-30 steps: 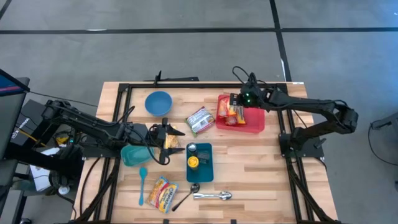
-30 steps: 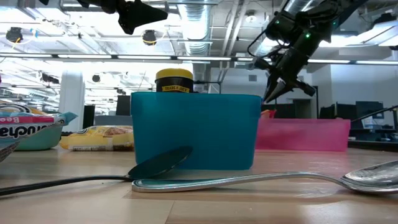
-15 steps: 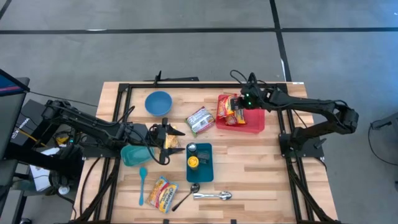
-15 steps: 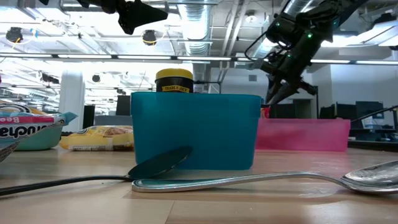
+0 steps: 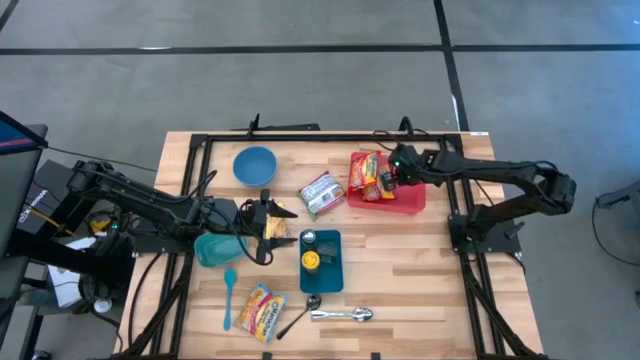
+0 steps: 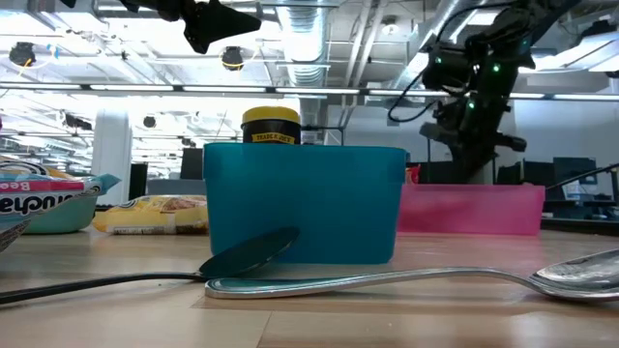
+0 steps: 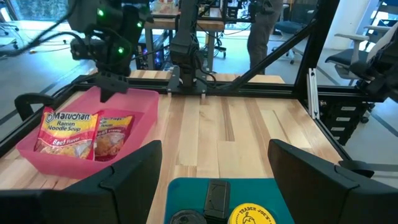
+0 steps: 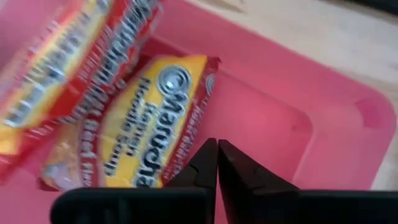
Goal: Pick & Place Food Item
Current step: Adjust the red noodle pack in the red bin
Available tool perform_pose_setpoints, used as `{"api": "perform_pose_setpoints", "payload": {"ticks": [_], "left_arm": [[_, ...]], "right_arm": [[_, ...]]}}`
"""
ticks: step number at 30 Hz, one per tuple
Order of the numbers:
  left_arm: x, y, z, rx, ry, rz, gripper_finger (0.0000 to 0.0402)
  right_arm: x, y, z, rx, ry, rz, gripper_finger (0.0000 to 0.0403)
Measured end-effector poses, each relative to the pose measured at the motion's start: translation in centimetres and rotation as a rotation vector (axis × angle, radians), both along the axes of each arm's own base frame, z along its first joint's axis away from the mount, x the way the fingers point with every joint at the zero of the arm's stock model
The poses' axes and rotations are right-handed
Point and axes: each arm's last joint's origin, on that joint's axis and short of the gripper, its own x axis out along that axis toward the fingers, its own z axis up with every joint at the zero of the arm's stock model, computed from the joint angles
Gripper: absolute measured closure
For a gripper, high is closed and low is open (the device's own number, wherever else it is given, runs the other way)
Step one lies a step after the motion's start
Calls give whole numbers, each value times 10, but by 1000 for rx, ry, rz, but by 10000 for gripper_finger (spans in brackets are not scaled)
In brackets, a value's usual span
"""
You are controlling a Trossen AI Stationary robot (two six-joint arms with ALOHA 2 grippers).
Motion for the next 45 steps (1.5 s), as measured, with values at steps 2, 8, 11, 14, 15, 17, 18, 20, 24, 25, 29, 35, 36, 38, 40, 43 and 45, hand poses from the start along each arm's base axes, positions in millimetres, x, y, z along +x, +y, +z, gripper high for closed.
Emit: {"api": "perform_pose_setpoints", "payload": {"ticks": [2, 8, 11, 14, 15, 17, 18, 20, 24, 25, 29, 35, 36, 38, 40, 43, 45], "left_arm": [[0, 0, 0, 0, 1, 0, 112], [0, 0, 0, 0, 1, 0, 112], [0, 0, 0, 0, 1, 0, 112], [0, 0, 0, 0, 1, 0, 112], [0, 0, 0, 0, 1, 0, 112], [0, 0, 0, 0, 1, 0, 112], [0, 0, 0, 0, 1, 0, 112], [0, 0, 0, 0, 1, 0, 112], [0, 0, 0, 0, 1, 0, 112], [0, 0, 0, 0, 1, 0, 112], [0, 0, 0, 0, 1, 0, 112], [0, 0, 0, 0, 1, 0, 112], [0, 0, 0, 0, 1, 0, 112], [0, 0, 0, 0, 1, 0, 112], [0, 0, 0, 0, 1, 0, 112], [0, 0, 0, 0, 1, 0, 112], [0, 0, 0, 0, 1, 0, 112]], "right_arm": [[-2, 1, -5, 1, 4, -1, 397], [-5, 2, -16, -2, 1, 2, 401], [-3, 1, -16, -21, -34, 6, 401], [1, 0, -17, -45, -88, 4, 402], [2, -1, -17, -51, -107, 1, 402], [2, -1, -19, -53, -125, 0, 402], [1, -1, -21, -52, -124, 0, 402], [-1, 0, -24, -46, -114, -4, 402], [-5, 2, -29, -41, -88, -8, 402], [-5, 2, -29, -41, -87, -8, 402], [-6, 3, -31, -36, -82, -8, 403], [-4, 7, -31, -29, -88, -2, 403], [-3, 7, -31, -29, -89, 0, 403], [-3, 8, -31, -28, -89, 7, 403], [-3, 9, -31, -29, -89, 9, 403], [-3, 9, -31, -30, -88, 8, 403], [-3, 9, -31, -30, -88, 8, 403]]}}
